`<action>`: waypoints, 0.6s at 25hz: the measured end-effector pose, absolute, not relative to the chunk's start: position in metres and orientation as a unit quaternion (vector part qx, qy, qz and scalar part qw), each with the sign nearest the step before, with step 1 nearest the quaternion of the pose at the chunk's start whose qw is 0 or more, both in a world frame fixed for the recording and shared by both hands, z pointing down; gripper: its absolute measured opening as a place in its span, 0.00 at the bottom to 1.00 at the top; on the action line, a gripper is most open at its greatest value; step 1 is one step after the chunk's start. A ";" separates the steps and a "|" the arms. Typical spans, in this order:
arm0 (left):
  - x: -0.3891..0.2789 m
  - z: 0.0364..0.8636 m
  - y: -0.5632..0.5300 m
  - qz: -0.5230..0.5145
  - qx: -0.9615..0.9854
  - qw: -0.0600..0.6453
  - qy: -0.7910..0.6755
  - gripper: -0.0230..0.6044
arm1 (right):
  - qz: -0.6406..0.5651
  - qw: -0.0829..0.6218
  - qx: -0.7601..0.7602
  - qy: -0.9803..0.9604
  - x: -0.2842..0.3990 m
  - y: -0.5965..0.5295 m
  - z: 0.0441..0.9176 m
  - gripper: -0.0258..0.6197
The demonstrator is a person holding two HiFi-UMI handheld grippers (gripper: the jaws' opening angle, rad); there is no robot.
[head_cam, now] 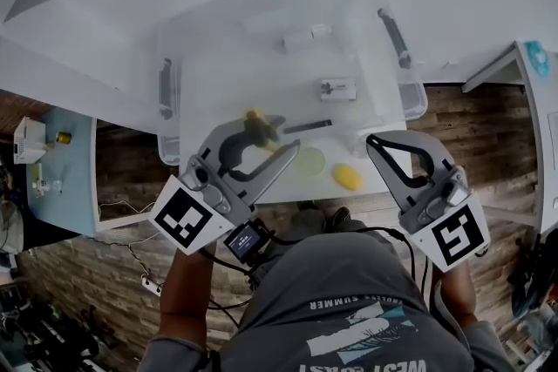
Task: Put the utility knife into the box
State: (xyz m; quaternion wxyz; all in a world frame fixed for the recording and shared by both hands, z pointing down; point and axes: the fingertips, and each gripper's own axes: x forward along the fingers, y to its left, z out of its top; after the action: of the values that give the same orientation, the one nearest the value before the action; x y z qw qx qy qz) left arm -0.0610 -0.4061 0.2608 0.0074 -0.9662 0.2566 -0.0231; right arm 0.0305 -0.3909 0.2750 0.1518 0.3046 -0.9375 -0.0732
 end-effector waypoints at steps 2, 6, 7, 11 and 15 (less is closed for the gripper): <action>-0.065 0.261 -0.420 -0.020 -0.968 0.006 0.251 0.24 | -0.071 0.154 0.313 -0.935 0.027 -0.403 0.276 0.06; -0.068 0.264 -0.444 -0.023 -0.970 0.004 0.244 0.24 | -0.066 0.151 0.319 -0.933 0.021 -0.420 0.279 0.06; -0.067 0.266 -0.449 -0.023 -0.969 0.001 0.245 0.24 | -0.060 0.150 0.318 -0.934 0.021 -0.422 0.282 0.06; -0.066 0.280 -0.470 -0.045 -0.965 -0.013 0.259 0.24 | -0.043 0.161 0.302 -0.938 0.028 -0.435 0.298 0.06; -0.061 0.291 -0.501 -0.060 -0.956 -0.009 0.287 0.24 | -0.031 0.152 0.286 -0.946 0.038 -0.451 0.305 0.06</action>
State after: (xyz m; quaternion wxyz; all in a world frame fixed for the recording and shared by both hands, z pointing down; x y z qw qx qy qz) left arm -0.0614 -0.5012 0.2907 -0.0089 -0.9559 0.2872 -0.0603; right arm 0.0379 -0.4514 0.3053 0.1524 0.2860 -0.9455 -0.0306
